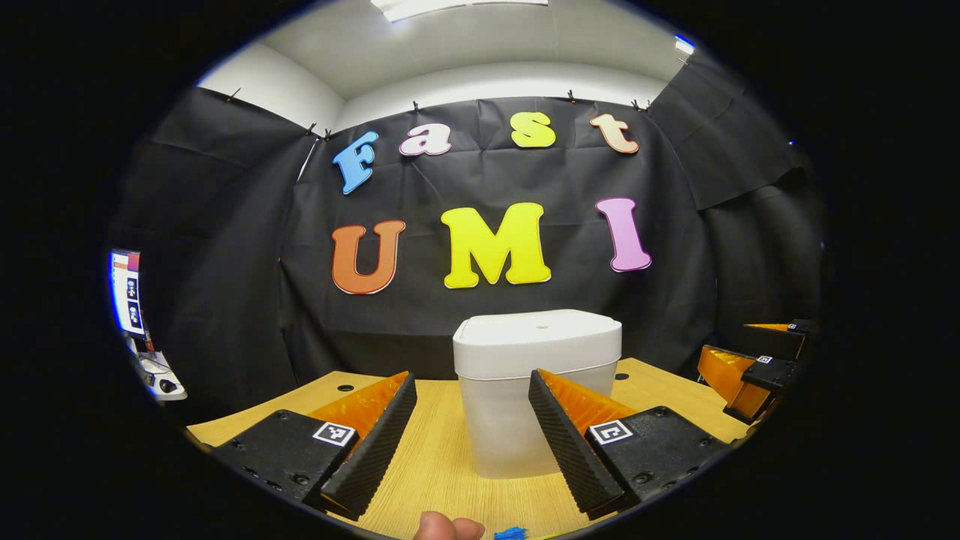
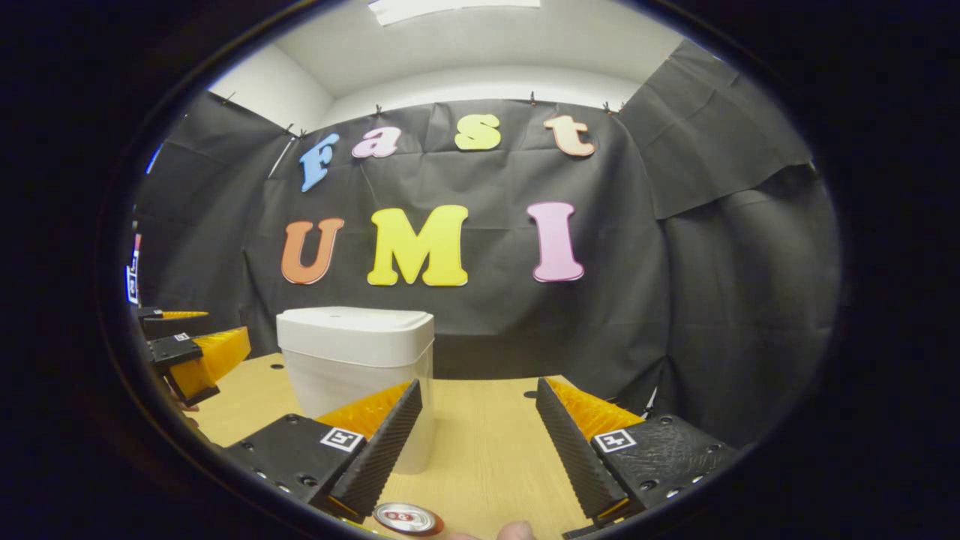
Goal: Press the lid of the desktop garbage bin to open it, pick up the crumpled paper on the desktop and throw it into the bin, then pick up the pop can on the desktop and drop it into the bin, and finally close the garbage bin lid.
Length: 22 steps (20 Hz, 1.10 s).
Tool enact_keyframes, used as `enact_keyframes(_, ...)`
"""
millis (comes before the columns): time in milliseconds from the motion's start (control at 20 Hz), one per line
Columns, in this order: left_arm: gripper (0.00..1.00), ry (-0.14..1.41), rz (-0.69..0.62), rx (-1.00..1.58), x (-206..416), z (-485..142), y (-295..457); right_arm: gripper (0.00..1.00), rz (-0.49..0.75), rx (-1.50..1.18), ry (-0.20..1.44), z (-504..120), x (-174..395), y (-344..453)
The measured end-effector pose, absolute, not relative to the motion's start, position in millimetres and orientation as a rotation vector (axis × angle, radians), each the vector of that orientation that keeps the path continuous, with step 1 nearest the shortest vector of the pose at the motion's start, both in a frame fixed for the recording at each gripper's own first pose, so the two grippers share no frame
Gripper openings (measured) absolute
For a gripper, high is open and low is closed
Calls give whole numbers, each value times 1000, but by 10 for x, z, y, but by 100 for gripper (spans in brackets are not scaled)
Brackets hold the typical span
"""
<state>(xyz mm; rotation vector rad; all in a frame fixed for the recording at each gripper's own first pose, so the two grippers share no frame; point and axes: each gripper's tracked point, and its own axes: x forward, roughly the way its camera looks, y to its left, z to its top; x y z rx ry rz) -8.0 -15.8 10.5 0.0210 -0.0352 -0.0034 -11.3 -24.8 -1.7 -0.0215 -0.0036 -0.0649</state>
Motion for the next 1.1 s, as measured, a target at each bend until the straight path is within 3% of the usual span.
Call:
enact_keyframes(450, 97, -38, 4, 19, -53, 105, -97, 94, -14, -32, 7, 89, -90, -100)
enact_keyframes(550, 97, -33, 7, 19, -53, 79, -69, 85, 12, -38, 31, 67, -52, -26)
enact_keyframes(650, 97, -27, 12, 15, -59, 39, -30, 82, 61, -25, 61, 72, 2, 94)
enact_keyframes(750, 98, -24, 19, 22, -65, 28, 11, 70, 105, -16, 92, 102, 81, 204)
enact_keyframes(800, 98, -25, 22, 24, -68, 21, 38, 72, 121, -3, 106, 122, 97, 245)
enact_keyframes(850, 98, -24, 24, 20, -62, 24, 52, 58, 143, 15, 123, 142, 139, 304)
enact_keyframes(950, 97, -20, 23, 10, -81, 5, 64, 54, 183, 36, 168, 168, 189, 436)
enact_keyframes(1050, 98, -17, 30, 16, -75, -9, 107, 19, 207, 47, 193, 153, 326, 516)
enact_keyframes(1100, 98, -15, 33, 20, -82, -25, 135, 18, 221, 38, 201, 183, 348, 573)
